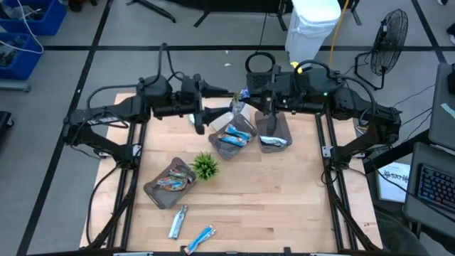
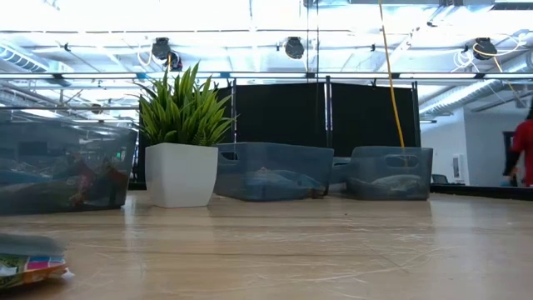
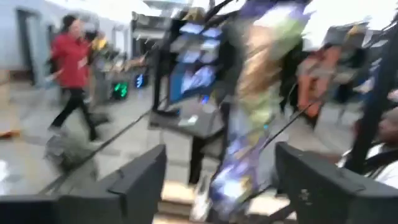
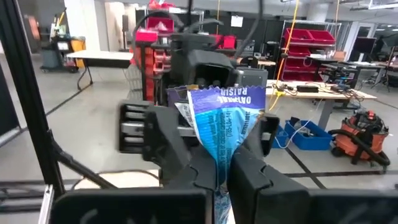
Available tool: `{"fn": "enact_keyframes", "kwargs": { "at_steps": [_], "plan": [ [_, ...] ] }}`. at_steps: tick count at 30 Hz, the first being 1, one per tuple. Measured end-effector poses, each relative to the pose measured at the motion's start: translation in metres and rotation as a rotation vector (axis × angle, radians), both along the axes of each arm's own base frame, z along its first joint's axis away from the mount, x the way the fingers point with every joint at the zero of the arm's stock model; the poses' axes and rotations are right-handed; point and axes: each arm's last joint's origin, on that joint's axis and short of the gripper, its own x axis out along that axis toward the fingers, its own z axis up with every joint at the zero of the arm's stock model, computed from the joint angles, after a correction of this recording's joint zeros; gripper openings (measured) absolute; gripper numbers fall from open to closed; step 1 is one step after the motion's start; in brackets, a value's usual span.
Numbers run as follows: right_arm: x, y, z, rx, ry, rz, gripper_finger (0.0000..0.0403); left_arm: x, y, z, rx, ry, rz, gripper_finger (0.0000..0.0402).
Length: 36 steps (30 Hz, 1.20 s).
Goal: Pick and place Granola Bars by type
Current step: Put the blue granola bar into the top right black bin
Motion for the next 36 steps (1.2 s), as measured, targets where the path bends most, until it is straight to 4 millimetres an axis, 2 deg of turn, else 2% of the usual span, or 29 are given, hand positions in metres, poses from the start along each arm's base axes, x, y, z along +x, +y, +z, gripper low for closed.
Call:
{"fn": "enact_keyframes", "kwargs": {
  "at_steps": [5, 9, 12, 19, 25, 33, 36],
  "plan": [
    [-0.013, -0.004, -0.002, -0.003, 0.063, -0.021, 0.0010, -0.011, 0.023, -0.008, -0.057, 0.116, 0.097, 0.0372],
    [-0.021, -0.015, -0.007, 0.004, 0.140, -0.062, 0.0009, -0.014, 0.034, -0.014, -0.125, 0.165, 0.117, 0.0397],
    [-0.024, -0.025, -0.014, 0.013, 0.221, -0.102, 0.0007, -0.015, 0.036, -0.014, -0.129, 0.174, 0.111, 0.0392],
    [-0.033, -0.054, -0.045, 0.070, 0.531, -0.215, 0.0007, -0.016, 0.036, -0.022, -0.134, 0.251, 0.110, 0.0375],
    [-0.031, -0.067, -0.062, 0.098, 0.683, -0.253, 0.0006, -0.018, 0.037, -0.029, -0.125, 0.329, 0.120, 0.0375],
    [-0.013, -0.088, -0.098, 0.143, 0.943, -0.281, 0.0005, -0.046, 0.043, -0.026, -0.151, 0.400, 0.173, 0.0370],
    [-0.004, -0.092, -0.111, 0.141, 0.991, -0.275, 0.0005, -0.059, 0.044, -0.022, -0.155, 0.400, 0.191, 0.0366]
  ]
}}
